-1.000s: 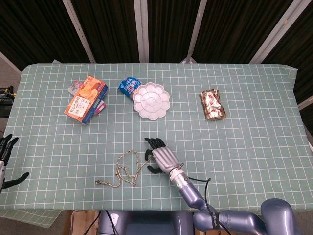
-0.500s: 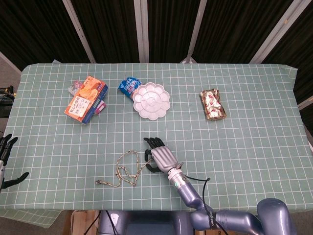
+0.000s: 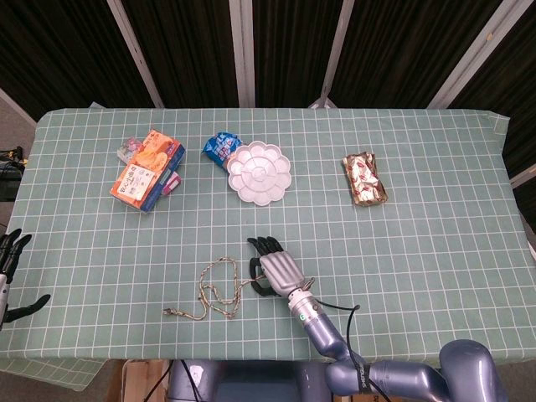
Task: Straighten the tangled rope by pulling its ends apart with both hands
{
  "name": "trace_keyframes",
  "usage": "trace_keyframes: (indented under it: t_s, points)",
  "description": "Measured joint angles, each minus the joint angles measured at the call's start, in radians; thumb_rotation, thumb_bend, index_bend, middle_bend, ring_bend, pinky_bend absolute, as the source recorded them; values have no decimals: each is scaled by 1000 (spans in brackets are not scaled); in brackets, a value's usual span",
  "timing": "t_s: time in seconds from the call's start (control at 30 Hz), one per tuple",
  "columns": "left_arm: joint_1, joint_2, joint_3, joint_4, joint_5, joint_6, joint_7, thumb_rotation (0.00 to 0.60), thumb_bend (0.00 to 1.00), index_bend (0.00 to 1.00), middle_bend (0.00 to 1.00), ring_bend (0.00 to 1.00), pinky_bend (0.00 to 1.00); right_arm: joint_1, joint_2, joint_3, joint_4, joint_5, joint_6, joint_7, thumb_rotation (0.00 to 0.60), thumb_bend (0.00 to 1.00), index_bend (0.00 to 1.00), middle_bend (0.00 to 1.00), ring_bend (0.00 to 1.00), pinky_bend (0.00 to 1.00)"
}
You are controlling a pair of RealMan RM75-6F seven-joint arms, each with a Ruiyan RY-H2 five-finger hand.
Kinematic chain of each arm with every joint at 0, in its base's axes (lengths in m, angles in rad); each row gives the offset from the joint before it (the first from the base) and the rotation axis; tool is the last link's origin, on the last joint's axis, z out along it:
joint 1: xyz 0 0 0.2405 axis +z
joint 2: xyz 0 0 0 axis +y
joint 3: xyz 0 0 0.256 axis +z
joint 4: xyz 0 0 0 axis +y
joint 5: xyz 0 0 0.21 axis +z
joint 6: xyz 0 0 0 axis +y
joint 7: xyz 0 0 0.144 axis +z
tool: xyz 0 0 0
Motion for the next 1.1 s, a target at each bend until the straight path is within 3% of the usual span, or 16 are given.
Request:
trace_keyframes:
  t_s: [0.47,0.77,1.1]
  points:
    - [-11,4,5,-33,18,-10,39,600,48,31,0,0,0,-13,64,5,-68,-7,26,-6,600,449,652,121,0,0]
    - [-71,3,9,-160,34,-111,145,600,161,266,0,0,0,-32,161,28,-157,6,55,-14,600,454,652,120,0,0]
    - [-155,-92,24,-274,-7,-274,347,600,226,371,11,0,0,-52,240,34,-243,28,93,-40,600,453,654,123,0,0]
